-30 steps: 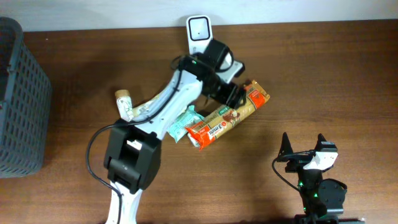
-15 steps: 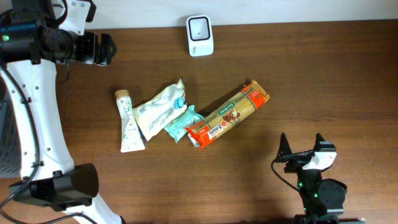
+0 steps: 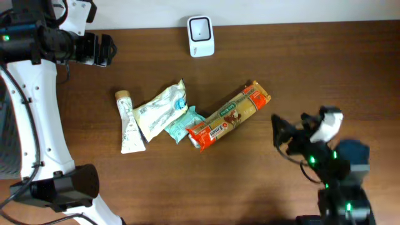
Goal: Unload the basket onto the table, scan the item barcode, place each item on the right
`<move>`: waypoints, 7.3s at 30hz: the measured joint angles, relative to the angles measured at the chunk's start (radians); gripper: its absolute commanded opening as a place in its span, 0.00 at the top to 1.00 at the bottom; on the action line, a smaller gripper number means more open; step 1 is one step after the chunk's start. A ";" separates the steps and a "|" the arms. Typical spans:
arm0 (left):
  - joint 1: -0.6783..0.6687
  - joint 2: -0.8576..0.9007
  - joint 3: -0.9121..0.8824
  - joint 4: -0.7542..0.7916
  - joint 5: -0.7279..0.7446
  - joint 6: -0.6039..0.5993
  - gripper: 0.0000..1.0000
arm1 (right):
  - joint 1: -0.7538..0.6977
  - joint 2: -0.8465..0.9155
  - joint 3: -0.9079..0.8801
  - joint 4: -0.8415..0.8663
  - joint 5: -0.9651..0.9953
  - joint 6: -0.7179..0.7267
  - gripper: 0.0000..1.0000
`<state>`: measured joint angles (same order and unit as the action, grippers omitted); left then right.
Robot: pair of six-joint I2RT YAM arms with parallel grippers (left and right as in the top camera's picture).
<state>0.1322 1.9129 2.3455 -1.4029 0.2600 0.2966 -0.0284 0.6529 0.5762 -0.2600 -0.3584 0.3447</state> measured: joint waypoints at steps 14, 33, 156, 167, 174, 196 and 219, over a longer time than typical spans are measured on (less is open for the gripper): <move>0.000 0.004 0.000 0.000 0.000 0.000 0.01 | 0.191 0.842 0.144 0.072 -0.075 0.442 0.21; 0.000 0.004 -0.001 0.000 -0.003 0.000 0.01 | 0.269 0.932 0.796 -0.637 0.304 0.039 0.96; 0.000 0.004 -0.001 0.000 -0.003 0.000 0.01 | 0.483 1.782 1.415 -0.026 0.995 -0.906 0.96; 0.000 0.004 -0.001 0.001 -0.004 0.000 0.01 | 0.506 1.724 1.419 -0.261 1.032 -0.859 0.96; 0.000 0.004 -0.001 0.000 -0.003 0.000 0.01 | 0.254 1.045 1.471 -1.072 0.563 -0.364 0.96; 0.000 0.004 0.000 -0.001 -0.003 0.000 0.01 | 0.049 1.203 1.068 -1.012 -0.115 -0.526 0.20; 0.000 0.004 0.000 -0.001 -0.003 0.000 0.01 | 0.486 1.315 0.864 -0.624 -0.082 -0.527 0.55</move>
<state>0.1322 1.9171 2.3451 -1.4036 0.2565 0.2966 0.4572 1.9682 1.4403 -0.8837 -0.4400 -0.1825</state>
